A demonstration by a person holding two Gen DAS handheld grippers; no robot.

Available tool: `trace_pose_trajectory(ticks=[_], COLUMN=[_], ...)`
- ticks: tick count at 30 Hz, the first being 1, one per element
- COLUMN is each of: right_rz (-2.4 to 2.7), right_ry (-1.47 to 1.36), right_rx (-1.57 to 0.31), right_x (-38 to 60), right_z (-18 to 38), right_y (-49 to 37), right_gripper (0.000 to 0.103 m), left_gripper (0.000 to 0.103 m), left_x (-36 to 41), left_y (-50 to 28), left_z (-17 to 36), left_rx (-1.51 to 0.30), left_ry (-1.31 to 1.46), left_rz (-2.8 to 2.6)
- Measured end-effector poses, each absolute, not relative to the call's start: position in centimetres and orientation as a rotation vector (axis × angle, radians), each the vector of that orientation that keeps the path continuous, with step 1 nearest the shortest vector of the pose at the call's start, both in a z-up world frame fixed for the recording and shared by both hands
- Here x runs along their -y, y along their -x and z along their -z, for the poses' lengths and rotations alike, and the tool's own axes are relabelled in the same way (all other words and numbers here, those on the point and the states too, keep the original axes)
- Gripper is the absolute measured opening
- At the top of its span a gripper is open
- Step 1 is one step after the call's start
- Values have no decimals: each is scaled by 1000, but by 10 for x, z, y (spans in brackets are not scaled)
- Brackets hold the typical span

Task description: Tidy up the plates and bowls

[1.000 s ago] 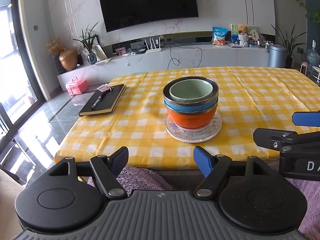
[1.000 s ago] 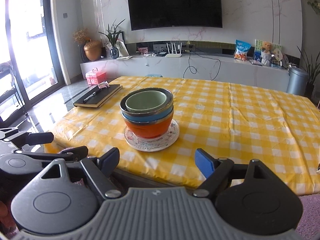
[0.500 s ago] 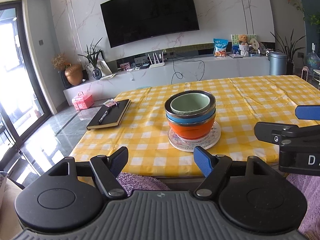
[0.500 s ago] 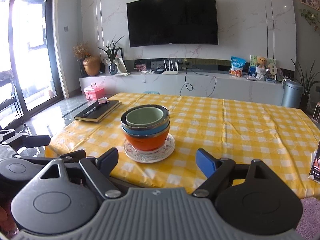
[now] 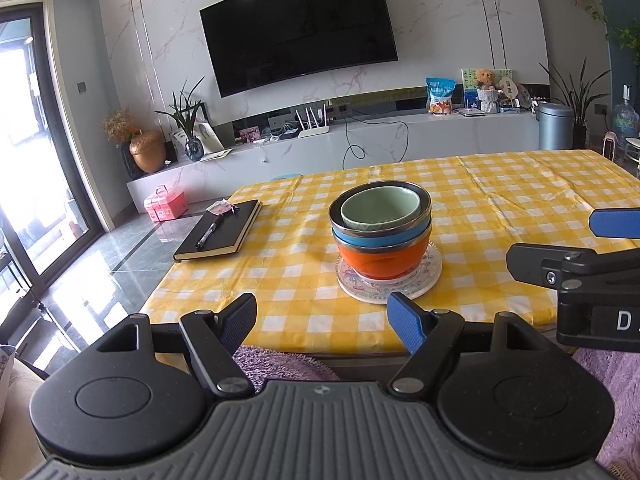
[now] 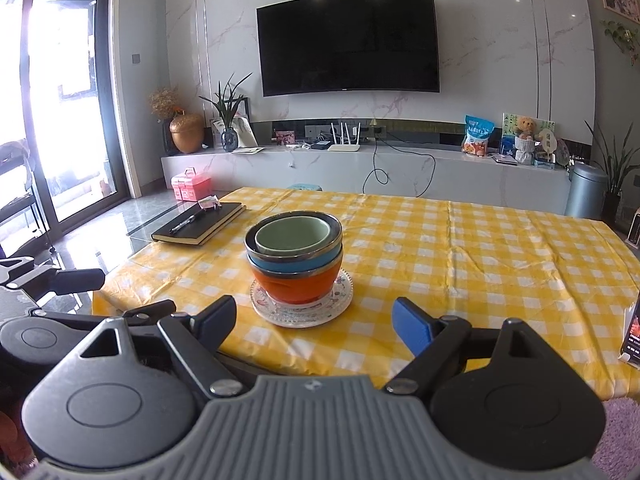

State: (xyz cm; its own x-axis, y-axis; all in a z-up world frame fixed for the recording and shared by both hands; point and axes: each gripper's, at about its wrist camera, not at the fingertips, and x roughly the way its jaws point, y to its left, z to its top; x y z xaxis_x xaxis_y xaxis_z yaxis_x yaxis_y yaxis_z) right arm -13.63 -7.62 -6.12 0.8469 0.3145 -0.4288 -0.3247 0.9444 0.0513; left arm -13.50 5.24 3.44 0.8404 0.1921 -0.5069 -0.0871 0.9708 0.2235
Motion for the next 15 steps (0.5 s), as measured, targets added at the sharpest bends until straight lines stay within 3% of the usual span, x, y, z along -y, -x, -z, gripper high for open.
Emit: trace_pose_trajectory(ticks=[15], right_rz=[-339], right_ry=[25], right_rx=[-447], right_x=[75], right_z=[63], right_y=[137], right_gripper=[84], left_gripper=[87], left_x=[-54], left_y=[135], left_z=[-34], left_rx=[-552], left_ry=[-194], left_rz=[-148])
